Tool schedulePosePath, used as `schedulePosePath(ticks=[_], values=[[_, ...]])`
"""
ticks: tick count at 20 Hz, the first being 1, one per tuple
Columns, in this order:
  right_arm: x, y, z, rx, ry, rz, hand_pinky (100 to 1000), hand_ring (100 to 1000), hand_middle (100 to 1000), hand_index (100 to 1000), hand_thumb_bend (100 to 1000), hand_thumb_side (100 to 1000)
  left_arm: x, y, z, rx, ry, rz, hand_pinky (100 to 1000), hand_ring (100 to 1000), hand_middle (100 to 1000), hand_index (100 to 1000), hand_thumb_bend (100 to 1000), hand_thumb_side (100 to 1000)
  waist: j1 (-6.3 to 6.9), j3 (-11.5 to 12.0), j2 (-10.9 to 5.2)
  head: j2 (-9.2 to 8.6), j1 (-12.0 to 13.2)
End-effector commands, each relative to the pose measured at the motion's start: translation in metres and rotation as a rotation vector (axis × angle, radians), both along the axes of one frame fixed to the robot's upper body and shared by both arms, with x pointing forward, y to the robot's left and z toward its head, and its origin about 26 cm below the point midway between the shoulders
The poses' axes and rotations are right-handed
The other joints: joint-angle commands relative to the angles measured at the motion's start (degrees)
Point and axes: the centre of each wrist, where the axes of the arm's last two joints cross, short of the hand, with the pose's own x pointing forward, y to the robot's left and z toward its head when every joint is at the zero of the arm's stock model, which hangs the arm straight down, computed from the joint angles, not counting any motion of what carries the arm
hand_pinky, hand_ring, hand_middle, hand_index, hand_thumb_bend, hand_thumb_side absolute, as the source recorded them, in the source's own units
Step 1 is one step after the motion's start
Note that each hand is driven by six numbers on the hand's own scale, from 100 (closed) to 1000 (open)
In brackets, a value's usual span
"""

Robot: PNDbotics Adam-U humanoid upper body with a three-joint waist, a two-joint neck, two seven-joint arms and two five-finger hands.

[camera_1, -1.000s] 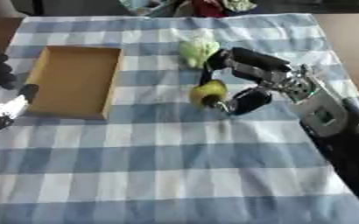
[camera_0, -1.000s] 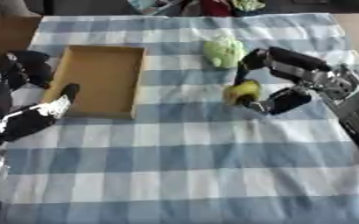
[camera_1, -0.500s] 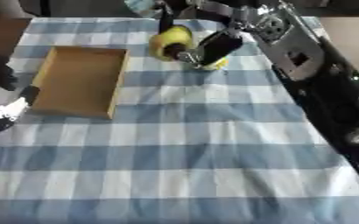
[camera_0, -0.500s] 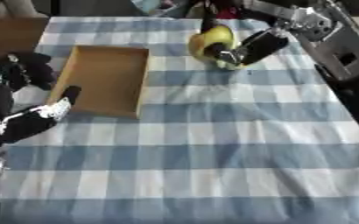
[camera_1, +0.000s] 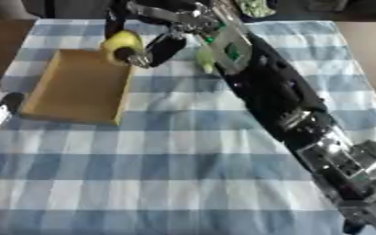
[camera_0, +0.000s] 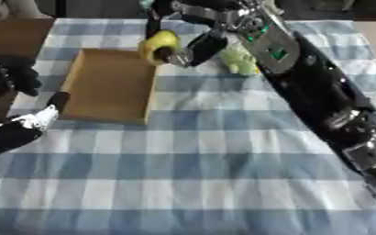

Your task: Pick up objects on the table and place them in the box.

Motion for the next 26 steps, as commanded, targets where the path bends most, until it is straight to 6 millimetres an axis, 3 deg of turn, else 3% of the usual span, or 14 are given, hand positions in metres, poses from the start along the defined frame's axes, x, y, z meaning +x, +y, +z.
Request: schedulePosePath(ticks=[1,7,13,17,20,22,26], values=[[0.007,0.013,0.002,0.013,-0.015,-0.015,738,622,521,671,100,100,-0.002,-0.005,0.012,0.001,-0.04,-0.036,517,546,523,680,516,100,0.13,0.9,-0.73,-0.97,-1.9],[0.017,0.022,-0.029,0.022,0.026,-0.106,739,639,567,702,100,100,-0.002,-0.013,0.019,-0.007,-0.059,-0.074,518,545,523,680,516,100,0.08,4.0,-0.08,-1.37,-4.5],[0.023,0.02,-0.061,-0.001,0.051,-0.201,741,661,618,721,100,100,-0.002,-0.016,0.021,-0.009,-0.063,-0.089,518,545,523,680,517,100,0.01,5.2,0.3,-1.7,-5.3],[0.025,0.016,-0.076,-0.036,0.034,-0.235,747,688,690,761,199,152,-0.002,-0.015,0.021,-0.007,-0.062,-0.089,518,545,523,680,517,100,-0.09,5.3,0.33,-1.89,-5.2],[0.025,0.014,-0.081,-0.051,0.01,-0.248,760,723,770,813,334,267,-0.002,-0.015,0.021,-0.007,-0.061,-0.088,518,545,523,680,517,100,-0.15,5.2,0.31,-1.98,-5.1],[0.026,0.013,-0.08,-0.056,-0.013,-0.249,766,734,791,824,378,306,-0.002,-0.015,0.02,-0.006,-0.061,-0.087,518,544,523,680,517,100,-0.17,5.1,0.29,-2.02,-5.0],[0.027,0.01,-0.066,-0.024,-0.058,-0.24,769,736,794,825,386,305,-0.002,-0.014,0.02,-0.005,-0.06,-0.083,518,544,523,680,517,100,-0.22,4.8,0.24,-2.13,-4.8]])
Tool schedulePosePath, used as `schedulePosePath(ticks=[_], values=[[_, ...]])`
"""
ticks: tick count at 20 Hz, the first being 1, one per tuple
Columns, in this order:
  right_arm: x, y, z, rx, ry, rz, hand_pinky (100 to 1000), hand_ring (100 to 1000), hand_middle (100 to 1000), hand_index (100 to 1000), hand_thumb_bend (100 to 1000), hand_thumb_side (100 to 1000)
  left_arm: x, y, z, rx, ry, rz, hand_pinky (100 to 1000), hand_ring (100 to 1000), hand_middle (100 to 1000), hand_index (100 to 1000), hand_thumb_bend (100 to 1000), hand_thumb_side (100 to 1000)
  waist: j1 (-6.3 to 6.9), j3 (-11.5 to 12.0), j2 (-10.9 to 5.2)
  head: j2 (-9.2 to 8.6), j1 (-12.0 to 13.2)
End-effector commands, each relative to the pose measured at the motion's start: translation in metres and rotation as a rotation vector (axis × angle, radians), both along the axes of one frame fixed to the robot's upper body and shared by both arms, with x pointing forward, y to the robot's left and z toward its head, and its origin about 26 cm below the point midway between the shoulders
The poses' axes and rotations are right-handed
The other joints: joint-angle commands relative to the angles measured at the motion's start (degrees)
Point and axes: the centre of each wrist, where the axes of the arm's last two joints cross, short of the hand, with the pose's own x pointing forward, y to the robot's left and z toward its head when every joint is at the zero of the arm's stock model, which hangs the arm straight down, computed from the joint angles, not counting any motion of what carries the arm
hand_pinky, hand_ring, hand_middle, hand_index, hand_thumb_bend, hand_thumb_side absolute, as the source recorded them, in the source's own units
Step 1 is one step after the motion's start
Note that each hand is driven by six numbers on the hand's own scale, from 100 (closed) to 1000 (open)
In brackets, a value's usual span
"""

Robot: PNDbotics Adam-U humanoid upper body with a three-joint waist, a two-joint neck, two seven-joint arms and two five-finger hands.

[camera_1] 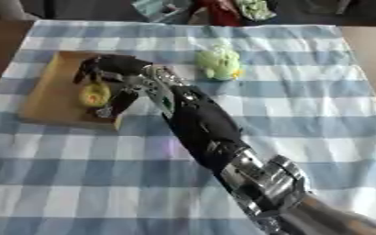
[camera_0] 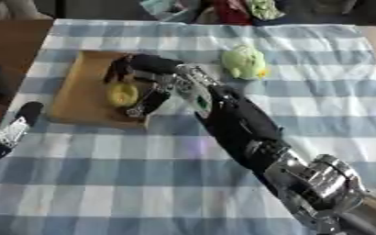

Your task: Pick up objects on the table and place them in the box.

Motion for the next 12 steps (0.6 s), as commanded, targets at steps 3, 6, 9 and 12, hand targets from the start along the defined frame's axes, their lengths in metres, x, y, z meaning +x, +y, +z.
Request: schedulePosePath(ticks=[3,6,9,12], values=[[0.004,-0.007,0.048,0.053,-0.119,0.017,769,736,785,824,394,296,-0.002,0.001,0.007,0.005,-0.028,-0.003,518,544,523,680,517,100,0.12,-0.5,-1.05,-0.96,0.2],[0.004,-0.019,0.067,0.071,-0.154,0.005,770,736,777,823,388,280,-0.002,0.002,0.007,0.005,-0.028,0.004,519,544,523,680,517,100,0.04,-1.0,-1.19,-1.15,0.6],[0.006,-0.043,0.078,0.066,-0.172,-0.036,772,738,777,824,392,275,-0.002,0.004,0.007,0.005,-0.028,0.017,519,544,523,680,519,100,-0.05,-1.8,-1.36,-1.27,1.3],[0.007,-0.072,0.082,0.033,-0.18,-0.084,774,740,777,825,398,277,-0.002,0.007,0.006,0.008,-0.028,0.03,519,544,522,680,519,100,-0.08,-2.7,-1.37,-1.32,1.9]])
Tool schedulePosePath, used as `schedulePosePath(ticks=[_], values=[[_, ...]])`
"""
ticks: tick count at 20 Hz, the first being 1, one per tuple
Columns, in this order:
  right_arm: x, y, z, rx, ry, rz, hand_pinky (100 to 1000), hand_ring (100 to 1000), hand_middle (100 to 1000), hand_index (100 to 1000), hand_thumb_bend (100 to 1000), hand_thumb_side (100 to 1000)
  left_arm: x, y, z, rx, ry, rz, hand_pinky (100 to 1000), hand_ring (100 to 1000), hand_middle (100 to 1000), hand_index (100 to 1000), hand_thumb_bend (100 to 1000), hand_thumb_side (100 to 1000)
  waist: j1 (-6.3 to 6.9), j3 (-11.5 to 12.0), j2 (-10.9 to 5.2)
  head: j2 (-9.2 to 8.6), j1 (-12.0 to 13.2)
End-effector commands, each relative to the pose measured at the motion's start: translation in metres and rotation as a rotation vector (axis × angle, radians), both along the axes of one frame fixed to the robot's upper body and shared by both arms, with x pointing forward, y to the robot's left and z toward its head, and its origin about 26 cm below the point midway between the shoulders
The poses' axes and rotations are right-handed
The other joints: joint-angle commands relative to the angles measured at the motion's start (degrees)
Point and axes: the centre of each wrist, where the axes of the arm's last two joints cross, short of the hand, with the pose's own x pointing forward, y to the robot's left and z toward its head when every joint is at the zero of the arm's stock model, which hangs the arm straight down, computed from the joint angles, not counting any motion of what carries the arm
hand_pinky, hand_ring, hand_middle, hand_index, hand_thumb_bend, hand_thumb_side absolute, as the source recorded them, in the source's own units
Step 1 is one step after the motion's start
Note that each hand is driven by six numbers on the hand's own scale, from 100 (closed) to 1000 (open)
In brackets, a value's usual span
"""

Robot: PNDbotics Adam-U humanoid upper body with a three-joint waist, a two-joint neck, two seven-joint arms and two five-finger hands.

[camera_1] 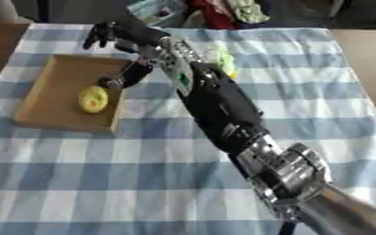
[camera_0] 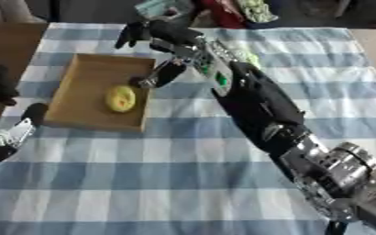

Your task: Pick up objects on the table and place them in the box.

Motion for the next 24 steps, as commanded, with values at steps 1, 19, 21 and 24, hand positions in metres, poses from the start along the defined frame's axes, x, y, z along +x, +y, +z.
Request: schedulePosePath(ticks=[1,19,21,24], values=[[0.0,-0.034,0.022,-0.025,-0.05,-0.051,774,741,777,825,401,280,-0.002,0.007,0.007,0.009,-0.029,0.023,519,544,522,680,520,100,0.3,-0.6,-1.17,-0.85,0.7],[-0.007,-0.147,-0.016,-0.134,0.09,-0.385,780,755,782,831,397,340,-0.002,0.011,0.005,0.012,-0.026,0.046,518,542,521,680,524,100,1.13,-3.6,-0.83,-1.31,1.2],[-0.007,-0.15,-0.02,-0.155,0.117,-0.405,780,755,781,829,400,345,-0.003,0.011,0.005,0.012,-0.026,0.046,518,542,521,680,524,100,1.14,-3.7,-0.82,-1.38,1.3],[-0.006,-0.151,-0.026,-0.178,0.141,-0.423,778,748,754,806,379,308,-0.003,0.011,0.005,0.012,-0.027,0.046,518,542,521,680,525,100,1.15,-3.7,-0.82,-1.25,1.4]])
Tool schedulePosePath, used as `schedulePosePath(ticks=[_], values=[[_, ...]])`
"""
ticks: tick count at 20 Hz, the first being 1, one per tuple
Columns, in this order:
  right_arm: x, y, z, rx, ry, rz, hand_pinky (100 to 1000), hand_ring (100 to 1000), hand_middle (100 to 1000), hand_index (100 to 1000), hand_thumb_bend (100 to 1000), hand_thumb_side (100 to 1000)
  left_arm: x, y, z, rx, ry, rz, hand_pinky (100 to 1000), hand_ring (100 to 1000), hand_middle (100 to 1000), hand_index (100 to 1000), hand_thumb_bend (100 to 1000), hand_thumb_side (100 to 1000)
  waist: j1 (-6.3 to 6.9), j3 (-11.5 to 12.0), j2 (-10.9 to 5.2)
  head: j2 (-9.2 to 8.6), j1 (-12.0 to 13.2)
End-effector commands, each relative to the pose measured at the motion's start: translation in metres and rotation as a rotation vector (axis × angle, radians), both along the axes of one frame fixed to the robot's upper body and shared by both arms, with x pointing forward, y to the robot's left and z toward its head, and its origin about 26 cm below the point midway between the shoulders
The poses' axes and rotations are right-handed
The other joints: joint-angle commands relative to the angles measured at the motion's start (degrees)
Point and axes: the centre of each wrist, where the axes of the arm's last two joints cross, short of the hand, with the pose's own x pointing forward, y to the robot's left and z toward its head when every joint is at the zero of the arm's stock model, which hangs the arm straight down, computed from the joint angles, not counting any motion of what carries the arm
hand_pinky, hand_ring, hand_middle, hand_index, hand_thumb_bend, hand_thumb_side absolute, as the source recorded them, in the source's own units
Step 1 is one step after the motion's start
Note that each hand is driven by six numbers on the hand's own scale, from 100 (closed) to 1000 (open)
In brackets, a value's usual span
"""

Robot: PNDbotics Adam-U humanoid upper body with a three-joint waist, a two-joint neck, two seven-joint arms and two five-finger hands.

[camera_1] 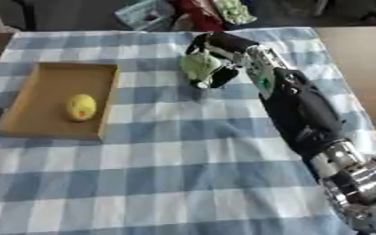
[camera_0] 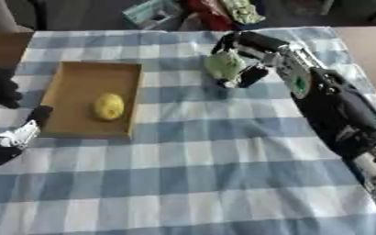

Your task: Pick up objects on the table and place them in the box.

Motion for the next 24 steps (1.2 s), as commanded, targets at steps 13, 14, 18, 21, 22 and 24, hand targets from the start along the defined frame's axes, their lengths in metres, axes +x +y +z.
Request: schedulePosePath(ticks=[13,14,18,21,22,24], values=[[0.003,0.002,0.012,0.022,-0.108,-0.01,738,635,502,567,100,100,-0.002,0.004,0.008,0.008,-0.028,0.01,518,542,521,680,525,100,0.32,-0.1,-1.07,-0.45,0.2],[0.004,0.005,0.017,0.035,-0.125,0.004,736,632,501,564,100,100,-0.002,0.004,0.008,0.008,-0.028,0.01,518,542,521,679,526,100,0.32,-0.1,-1.1,-0.4,0.2],[0.005,0.025,0.039,0.084,-0.187,0.077,736,627,497,565,100,100,-0.002,0.004,0.007,0.01,-0.026,0.01,518,542,520,679,526,100,0.3,-0.1,-1.27,-0.2,0.1],[0.006,0.043,0.055,0.111,-0.216,0.133,736,625,497,567,100,100,-0.002,0.004,0.007,0.011,-0.024,0.009,518,541,520,679,527,100,0.3,0.0,-1.48,-0.08,0.1],[0.006,0.049,0.059,0.119,-0.221,0.149,736,624,497,567,100,100,-0.003,0.004,0.007,0.011,-0.024,0.009,518,541,520,679,528,100,0.28,0.0,-1.57,-0.03,0.1],[0.007,0.062,0.063,0.137,-0.223,0.175,736,623,499,568,100,100,-0.003,0.004,0.006,0.012,-0.022,0.005,518,541,520,679,528,100,0.25,0.3,-1.75,0.06,-0.1]])
